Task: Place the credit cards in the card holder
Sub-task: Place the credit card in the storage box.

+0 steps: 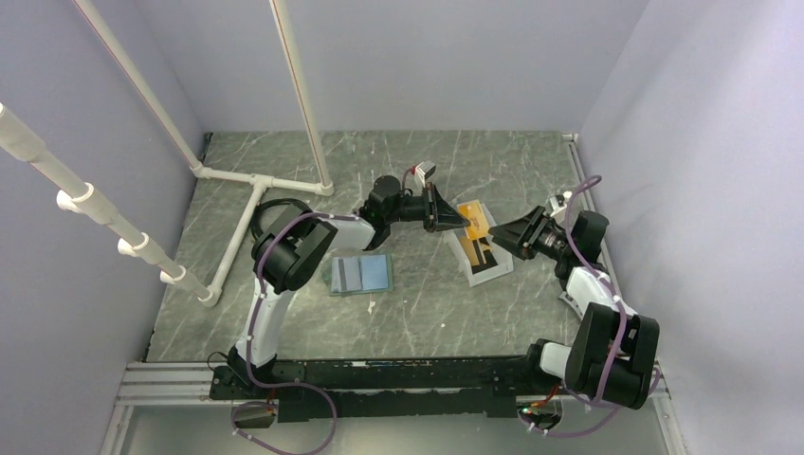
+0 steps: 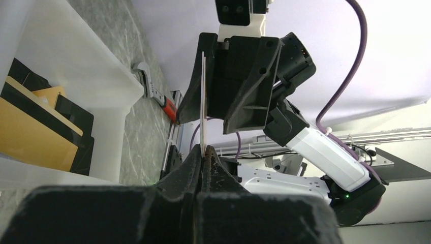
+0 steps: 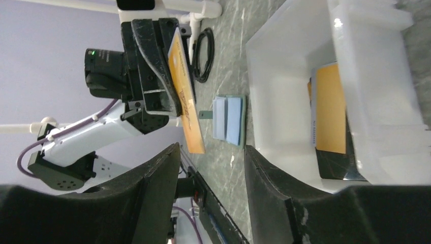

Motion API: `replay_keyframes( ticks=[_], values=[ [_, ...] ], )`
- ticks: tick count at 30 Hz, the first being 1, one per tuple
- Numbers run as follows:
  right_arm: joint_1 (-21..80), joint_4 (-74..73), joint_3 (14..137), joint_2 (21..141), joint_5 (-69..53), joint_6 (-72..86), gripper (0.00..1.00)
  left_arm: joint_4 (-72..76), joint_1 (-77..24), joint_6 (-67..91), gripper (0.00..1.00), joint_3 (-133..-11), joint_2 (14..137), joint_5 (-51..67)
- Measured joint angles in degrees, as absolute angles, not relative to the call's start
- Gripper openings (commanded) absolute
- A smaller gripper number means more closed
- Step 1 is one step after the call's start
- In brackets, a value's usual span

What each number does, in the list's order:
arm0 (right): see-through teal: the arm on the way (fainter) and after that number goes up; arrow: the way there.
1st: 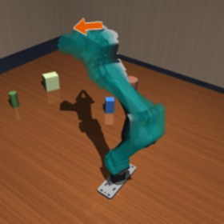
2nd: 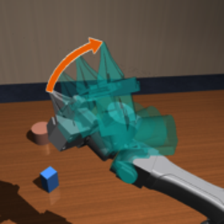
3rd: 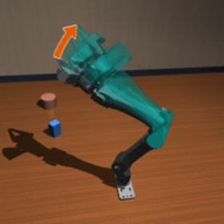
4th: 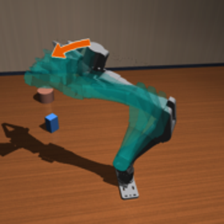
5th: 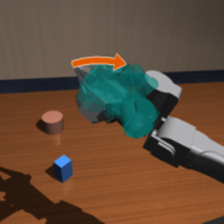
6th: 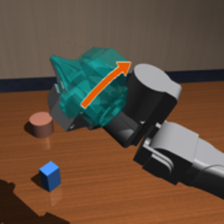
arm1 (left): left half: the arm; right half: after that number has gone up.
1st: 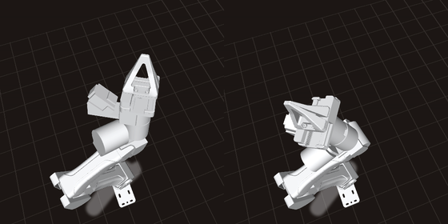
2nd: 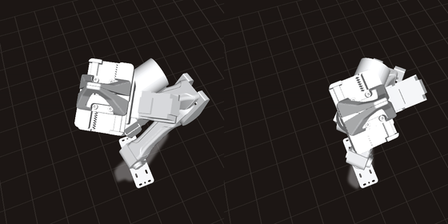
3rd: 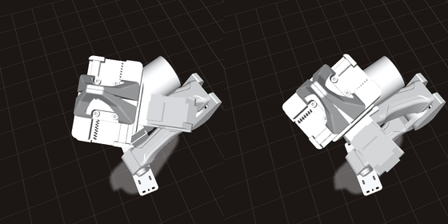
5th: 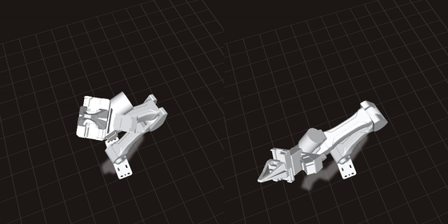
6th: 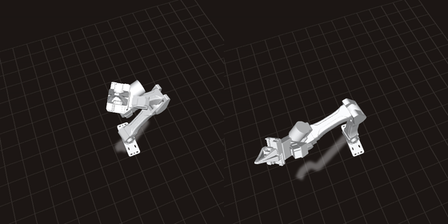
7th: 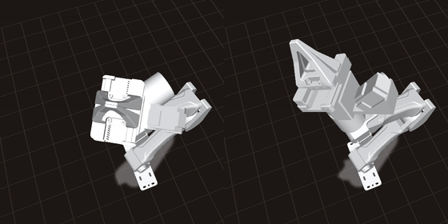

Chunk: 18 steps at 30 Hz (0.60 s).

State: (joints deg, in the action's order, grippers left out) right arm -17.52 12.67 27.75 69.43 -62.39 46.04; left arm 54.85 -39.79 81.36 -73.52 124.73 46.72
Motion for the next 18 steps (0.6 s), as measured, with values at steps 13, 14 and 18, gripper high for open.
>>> replay_keyframes(
  ticks=[13, 14, 18],
  values=[
    [-15.6, 20.1, 25.9, 70.0, -65.1, 53.1, 0.37, 44.8, -40.5, 72.4, 0.00, -75.2, 123.6, 46.9],
    [-15.6, 20.1, 25.7, 70.0, -65.1, 53.1, 0.40, 43.8, -40.5, 71.5, 0.00, -75.2, 123.2, 46.7],
    [-15.5, 19.7, 25.5, 70.1, -65.1, 53.1, 0.46, 38.7, -40.6, 66.8, 0.00, -75.8, 120.9, 46.2]
  ],
)
